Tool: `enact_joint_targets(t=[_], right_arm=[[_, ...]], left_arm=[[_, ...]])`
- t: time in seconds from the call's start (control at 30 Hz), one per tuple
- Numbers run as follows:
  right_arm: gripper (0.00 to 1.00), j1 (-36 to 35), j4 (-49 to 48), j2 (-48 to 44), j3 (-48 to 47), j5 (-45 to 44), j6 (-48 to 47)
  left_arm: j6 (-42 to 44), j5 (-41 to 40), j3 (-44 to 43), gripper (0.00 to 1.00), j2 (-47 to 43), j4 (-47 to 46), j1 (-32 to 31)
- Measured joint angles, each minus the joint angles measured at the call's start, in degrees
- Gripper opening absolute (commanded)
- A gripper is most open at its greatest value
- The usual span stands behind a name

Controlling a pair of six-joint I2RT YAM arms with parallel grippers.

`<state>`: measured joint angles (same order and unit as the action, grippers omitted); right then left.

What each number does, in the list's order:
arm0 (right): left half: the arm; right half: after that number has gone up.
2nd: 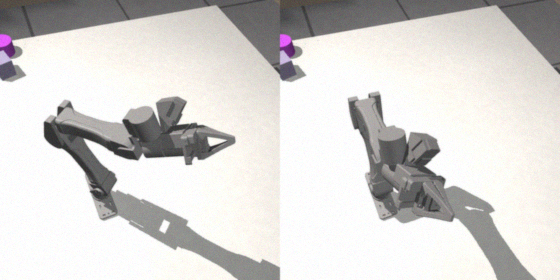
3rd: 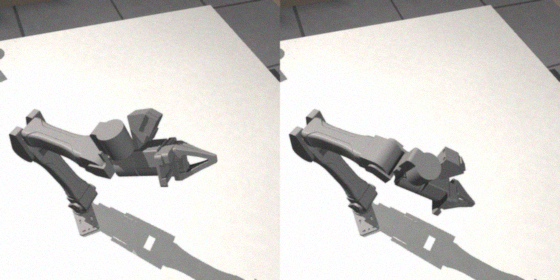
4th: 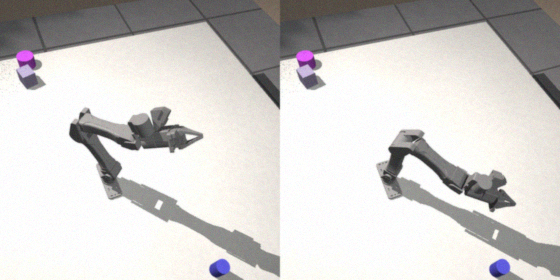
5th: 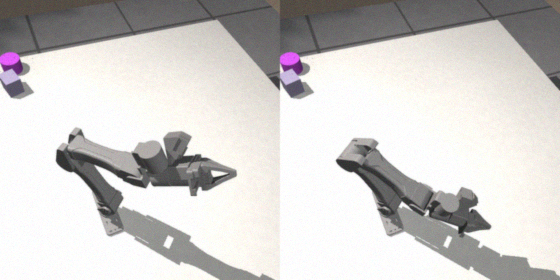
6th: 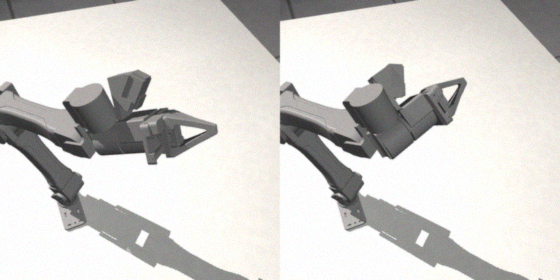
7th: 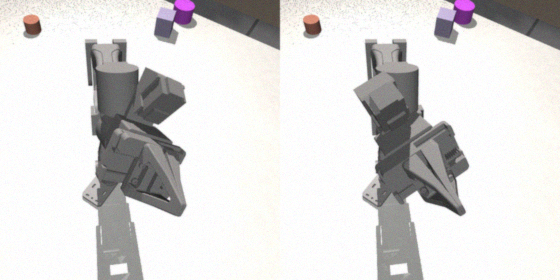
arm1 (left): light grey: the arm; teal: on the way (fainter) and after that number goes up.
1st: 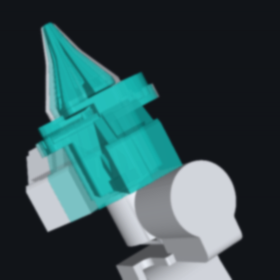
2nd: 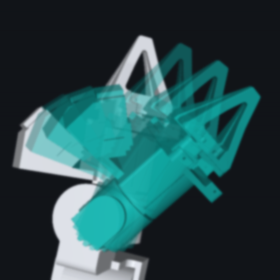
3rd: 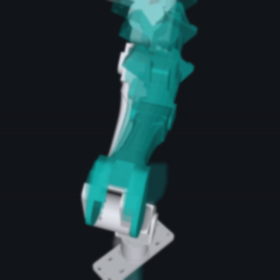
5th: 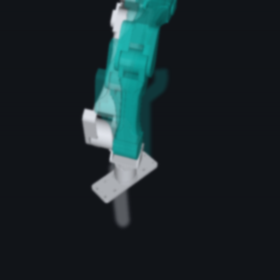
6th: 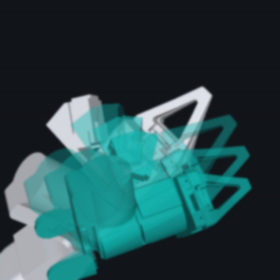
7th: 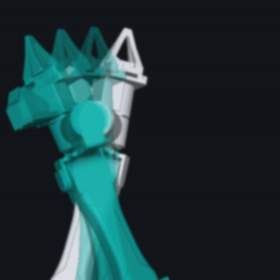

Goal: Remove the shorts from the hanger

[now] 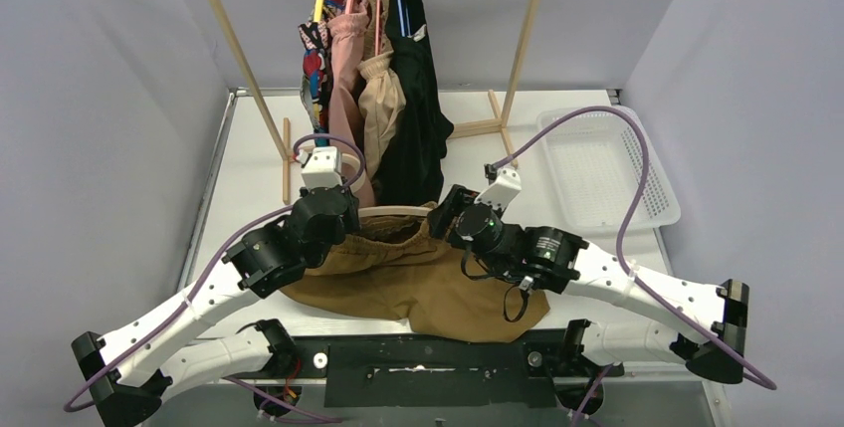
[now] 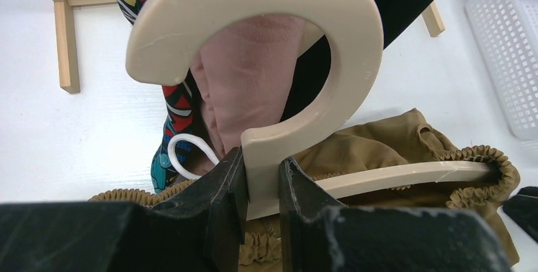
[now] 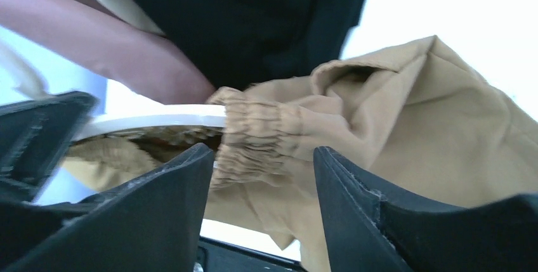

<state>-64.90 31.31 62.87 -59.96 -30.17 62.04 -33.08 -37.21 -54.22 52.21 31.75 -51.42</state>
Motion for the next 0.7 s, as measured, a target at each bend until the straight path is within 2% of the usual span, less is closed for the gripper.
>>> enact_joint_targets(t=[0.2,0.3,0.47,0.53,0.6,0.7], right_arm=[[0.54,0.00,3.32,2.54,-0.07,-0.59,1.01],[0.62,0.00,3.30,2.60,-0.09,-0.66,0.83],[0.68,0.00,3.19,2.75,-0.15,-0.74,0.42],[0.66,0.00,2.95,2.75,-0.15,-0.79,0.20],[0.59,0.13,2.75,2.78,-0.15,-0.94,0.17],[0.58,0.74,3.02,3.37,-0.28,-1.55,1.20]], left_arm=[[-0.26,-0.02,0.00,0.00,-0.15,0.15,-0.04],[-0.13,0.33,0.00,0.00,-0.42,0.13,-0.11],[-0.13,1.29,0.00,0.00,-0.44,0.15,-0.17],[-0.17,1.55,0.00,0.00,-0.44,0.17,-0.17],[-0.20,1.75,0.00,0.00,-0.44,0.15,-0.17],[0.00,2.14,0.00,0.00,-0.44,0.15,-0.17]])
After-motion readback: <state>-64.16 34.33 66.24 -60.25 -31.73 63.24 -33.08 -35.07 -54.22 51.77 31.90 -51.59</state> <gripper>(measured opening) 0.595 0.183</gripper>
